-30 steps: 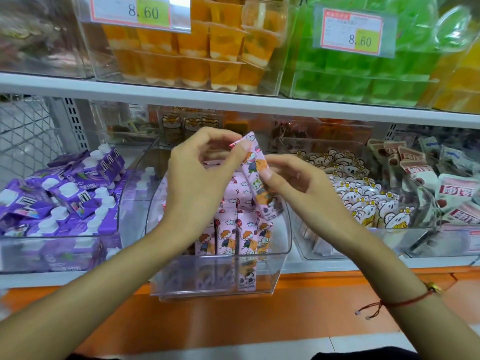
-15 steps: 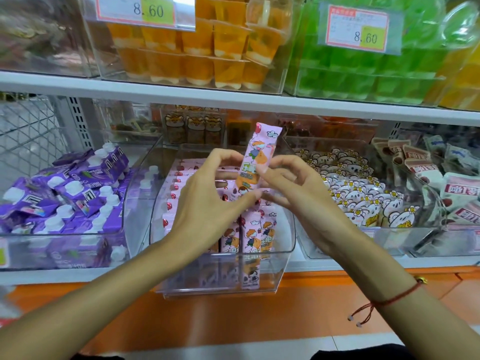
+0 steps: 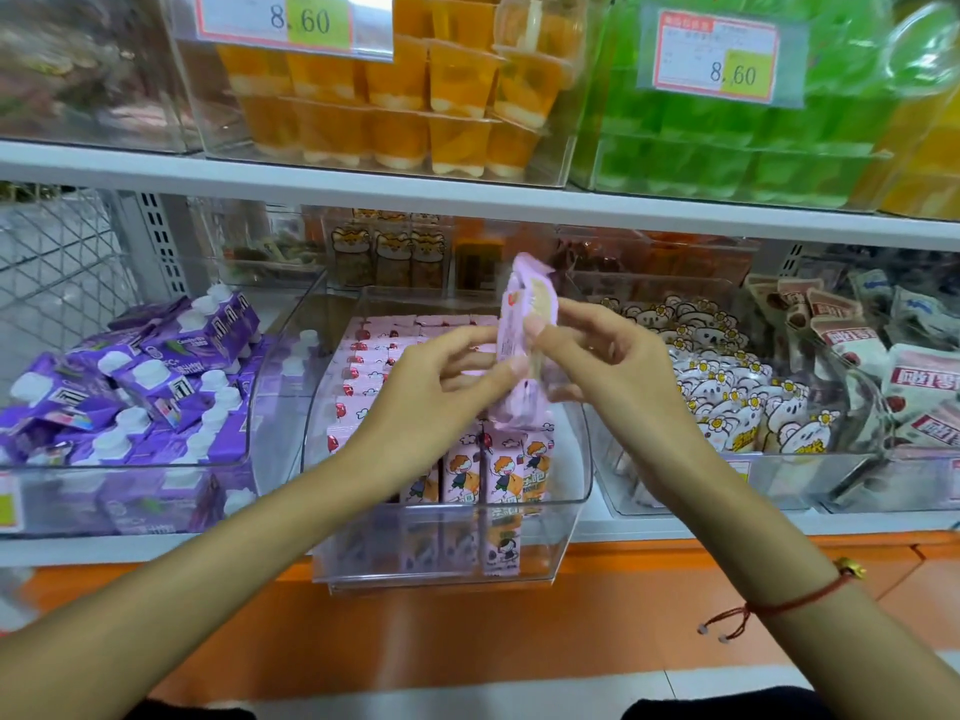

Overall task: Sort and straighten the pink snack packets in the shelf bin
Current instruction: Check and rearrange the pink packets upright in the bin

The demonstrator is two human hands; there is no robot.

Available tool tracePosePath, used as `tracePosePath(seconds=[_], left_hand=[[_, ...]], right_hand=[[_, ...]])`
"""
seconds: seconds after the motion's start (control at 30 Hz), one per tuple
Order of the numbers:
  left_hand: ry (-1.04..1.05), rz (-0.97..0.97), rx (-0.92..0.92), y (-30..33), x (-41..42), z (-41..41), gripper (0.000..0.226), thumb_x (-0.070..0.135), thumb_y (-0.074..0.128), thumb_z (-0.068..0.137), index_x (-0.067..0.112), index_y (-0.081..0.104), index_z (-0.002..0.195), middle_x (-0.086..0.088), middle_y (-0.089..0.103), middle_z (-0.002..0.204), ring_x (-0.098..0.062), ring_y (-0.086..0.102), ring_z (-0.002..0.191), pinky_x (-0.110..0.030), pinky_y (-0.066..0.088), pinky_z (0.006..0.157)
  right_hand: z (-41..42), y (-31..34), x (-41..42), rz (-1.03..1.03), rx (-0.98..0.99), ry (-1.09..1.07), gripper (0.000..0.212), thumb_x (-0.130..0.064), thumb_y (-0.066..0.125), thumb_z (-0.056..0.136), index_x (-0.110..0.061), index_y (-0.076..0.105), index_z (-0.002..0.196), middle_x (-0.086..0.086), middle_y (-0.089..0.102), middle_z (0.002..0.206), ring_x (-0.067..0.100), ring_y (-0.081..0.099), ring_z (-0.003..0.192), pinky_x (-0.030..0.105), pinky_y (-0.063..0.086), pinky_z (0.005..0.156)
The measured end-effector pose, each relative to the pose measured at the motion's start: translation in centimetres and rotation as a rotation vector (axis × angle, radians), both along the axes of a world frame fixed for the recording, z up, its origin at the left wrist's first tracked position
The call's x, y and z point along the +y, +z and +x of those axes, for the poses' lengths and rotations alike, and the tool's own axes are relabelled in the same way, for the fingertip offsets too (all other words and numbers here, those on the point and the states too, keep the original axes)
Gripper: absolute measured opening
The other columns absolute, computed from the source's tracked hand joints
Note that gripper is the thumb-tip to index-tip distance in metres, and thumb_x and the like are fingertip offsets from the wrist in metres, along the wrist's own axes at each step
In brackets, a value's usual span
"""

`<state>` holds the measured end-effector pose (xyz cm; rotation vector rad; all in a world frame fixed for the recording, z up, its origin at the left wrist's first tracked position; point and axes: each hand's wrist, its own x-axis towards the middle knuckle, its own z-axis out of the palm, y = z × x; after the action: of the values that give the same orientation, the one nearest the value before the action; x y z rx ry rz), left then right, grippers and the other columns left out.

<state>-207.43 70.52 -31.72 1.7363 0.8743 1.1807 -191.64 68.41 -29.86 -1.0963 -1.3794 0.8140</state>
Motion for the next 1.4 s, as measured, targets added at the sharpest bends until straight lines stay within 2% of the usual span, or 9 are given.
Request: tracePosePath(seconds=[0.17, 0.37, 0.5, 0.67, 0.83, 0.93, 1.07, 1.23, 1.4], left_hand=[[-0.113, -0.614, -0.212, 1.5, -0.5, 0.0, 0.038, 0.042, 0.073, 0.069, 0.015, 0.074, 0.095, -0.007, 0.076, 0.088, -0.013, 0.073, 0.071, -0.018, 0.055, 0.056], [-0.138, -0.754, -0.244, 1.9, -0.4, 0.1, 0.047, 0.043, 0.073, 0.057, 0.015, 0.071, 0.094, -0.006, 0.075, 0.073, -0.010, 0.071, 0.056, -0.017, 0.053, 0.046], [-0.143, -0.604, -0.148, 1.1, -0.1, -0.4, 0.038, 0.042, 0.073, 0.072, 0.024, 0.071, 0.106, 0.002, 0.076, 0.094, -0.008, 0.073, 0.080, -0.018, 0.055, 0.060], [0.111, 0.031, -0.081, -0.1, 0.4, -0.3, 0.037, 0.020, 0.081, 0.072, 0.030, 0.064, 0.103, 0.016, 0.071, 0.100, 0.001, 0.066, 0.091, -0.012, 0.052, 0.076], [0.363, 0.338, 0.037, -1.2, 0.3, 0.3, 0.037, 0.015, 0.082, 0.070, 0.029, 0.060, 0.096, 0.009, 0.059, 0.090, -0.005, 0.053, 0.078, -0.024, 0.049, 0.073], [0.378, 0.371, 0.022, -1.4, -0.1, 0.8, 0.036, 0.017, 0.078, 0.069, 0.030, 0.059, 0.096, 0.010, 0.056, 0.091, -0.008, 0.055, 0.085, -0.028, 0.049, 0.075], [0.081, 0.265, 0.032, -1.5, -0.4, 1.0, 0.037, 0.029, 0.073, 0.083, 0.033, 0.057, 0.115, 0.015, 0.059, 0.113, 0.002, 0.057, 0.105, -0.010, 0.046, 0.083], [-0.037, 0.173, 0.344, -2.3, 0.9, -0.3, 0.037, 0.035, 0.068, 0.086, 0.035, 0.059, 0.122, 0.021, 0.062, 0.119, 0.004, 0.055, 0.111, -0.031, 0.047, 0.098], [0.076, 0.321, 0.777, -2.8, 1.2, -0.5, 0.034, 0.040, 0.072, 0.080, 0.040, 0.064, 0.114, 0.021, 0.063, 0.104, -0.002, 0.054, 0.093, -0.024, 0.044, 0.071]], right_hand=[[0.2, 0.0, 0.3, -0.221, 0.012, -0.021, 0.029, -0.034, 0.069, 0.084, -0.008, 0.066, 0.095, -0.007, 0.063, 0.055, 0.005, 0.052, 0.044, 0.014, 0.038, 0.039], [0.1, 0.0, 0.4, -0.276, 0.008, -0.024, 0.030, -0.038, 0.068, 0.083, -0.013, 0.054, 0.085, -0.008, 0.058, 0.050, 0.007, 0.048, 0.041, 0.016, 0.034, 0.038], [0.3, -0.2, 0.4, -0.195, -0.001, 0.052, 0.027, -0.027, 0.066, 0.088, -0.012, 0.060, 0.110, 0.001, 0.067, 0.076, 0.004, 0.063, 0.060, 0.017, 0.047, 0.050], [0.9, -0.2, 0.4, -0.047, -0.013, 0.265, 0.045, -0.001, 0.066, 0.085, -0.026, 0.053, 0.120, 0.003, 0.068, 0.109, 0.018, 0.070, 0.097, 0.032, 0.057, 0.086], [-0.9, -0.5, -0.2, 0.121, -0.273, 0.113, 0.039, -0.037, 0.076, 0.076, -0.031, 0.055, 0.108, -0.006, 0.060, 0.104, 0.010, 0.061, 0.102, 0.028, 0.053, 0.079], [-1.6, 0.1, -0.4, 0.301, -0.504, -0.089, 0.027, -0.037, 0.073, 0.081, -0.021, 0.056, 0.095, -0.001, 0.060, 0.091, 0.015, 0.060, 0.085, 0.034, 0.051, 0.070], [0.5, 1.4, -0.2, 0.218, -0.516, -0.073, 0.038, -0.023, 0.072, 0.083, -0.015, 0.059, 0.118, 0.002, 0.068, 0.095, 0.015, 0.066, 0.082, 0.033, 0.053, 0.079], [4.6, 3.1, -0.3, 0.015, -0.365, -0.027, 0.041, -0.014, 0.075, 0.077, -0.016, 0.050, 0.110, 0.001, 0.069, 0.079, 0.012, 0.063, 0.066, 0.022, 0.054, 0.067], [4.4, 3.7, -0.9, -0.063, -0.607, 0.123, 0.037, -0.018, 0.079, 0.073, -0.017, 0.050, 0.097, 0.006, 0.068, 0.080, 0.015, 0.060, 0.062, 0.024, 0.049, 0.055]])
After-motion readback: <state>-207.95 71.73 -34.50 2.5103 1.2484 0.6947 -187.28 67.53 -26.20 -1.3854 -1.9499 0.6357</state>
